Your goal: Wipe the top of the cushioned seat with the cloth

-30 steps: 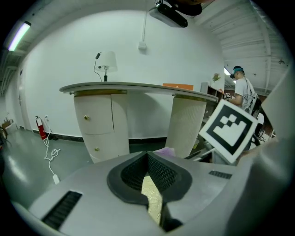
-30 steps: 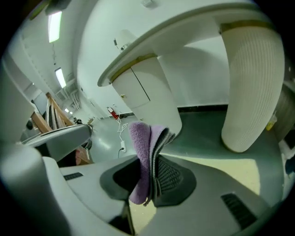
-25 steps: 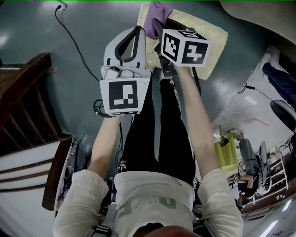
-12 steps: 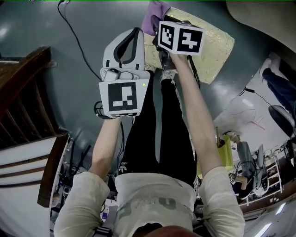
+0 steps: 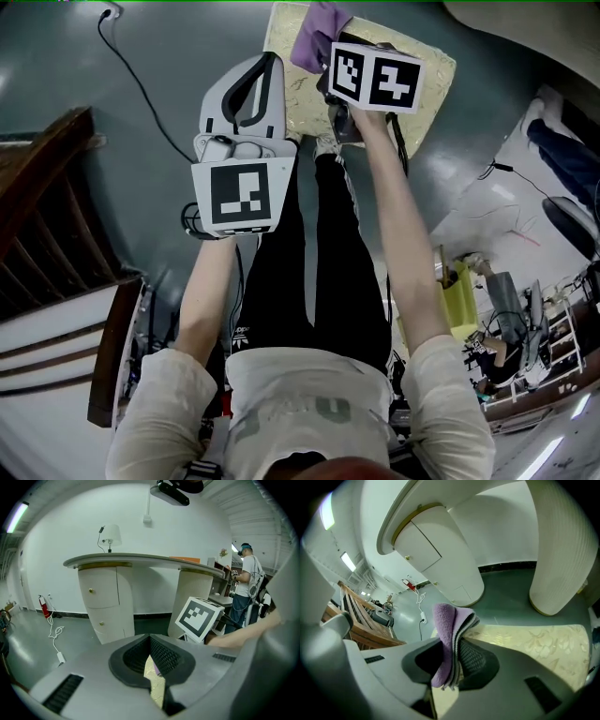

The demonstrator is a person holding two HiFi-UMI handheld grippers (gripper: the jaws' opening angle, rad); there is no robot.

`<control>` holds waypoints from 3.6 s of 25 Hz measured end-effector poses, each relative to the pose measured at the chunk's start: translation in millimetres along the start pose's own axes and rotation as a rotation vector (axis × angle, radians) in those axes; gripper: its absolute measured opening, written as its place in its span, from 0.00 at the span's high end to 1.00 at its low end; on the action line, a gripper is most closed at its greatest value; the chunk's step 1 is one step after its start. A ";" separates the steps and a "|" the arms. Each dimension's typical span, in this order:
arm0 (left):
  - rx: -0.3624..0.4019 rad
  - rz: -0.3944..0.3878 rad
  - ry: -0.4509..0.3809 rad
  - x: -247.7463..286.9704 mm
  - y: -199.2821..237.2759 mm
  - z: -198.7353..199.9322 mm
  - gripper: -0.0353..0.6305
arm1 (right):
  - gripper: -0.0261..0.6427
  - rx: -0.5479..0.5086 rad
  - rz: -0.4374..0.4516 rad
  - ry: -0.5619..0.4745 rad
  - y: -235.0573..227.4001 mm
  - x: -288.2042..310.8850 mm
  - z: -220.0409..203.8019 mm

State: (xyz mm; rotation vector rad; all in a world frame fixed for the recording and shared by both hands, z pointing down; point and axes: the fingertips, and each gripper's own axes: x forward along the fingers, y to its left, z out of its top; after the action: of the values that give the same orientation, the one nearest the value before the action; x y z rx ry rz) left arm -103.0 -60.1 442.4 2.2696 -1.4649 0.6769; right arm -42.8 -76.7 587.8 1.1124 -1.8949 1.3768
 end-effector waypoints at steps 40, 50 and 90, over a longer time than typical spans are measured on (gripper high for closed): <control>0.074 -0.115 0.027 22.7 -61.2 3.1 0.94 | 0.83 -0.146 -0.437 0.063 -219.4 -144.5 -39.6; 0.072 -0.095 0.025 17.6 -51.0 -1.4 0.94 | 0.83 -0.123 -0.498 0.052 -226.4 -145.3 -42.6; 0.028 0.081 -0.002 -34.4 33.8 -1.4 0.94 | 0.83 -0.092 0.040 -0.084 75.3 -30.1 -25.0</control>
State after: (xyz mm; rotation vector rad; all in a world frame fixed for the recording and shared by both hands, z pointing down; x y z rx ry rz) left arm -146.3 -47.2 425.2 2.2429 -1.5645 0.7236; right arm -93.0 -33.7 534.5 1.1089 -2.0286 1.2683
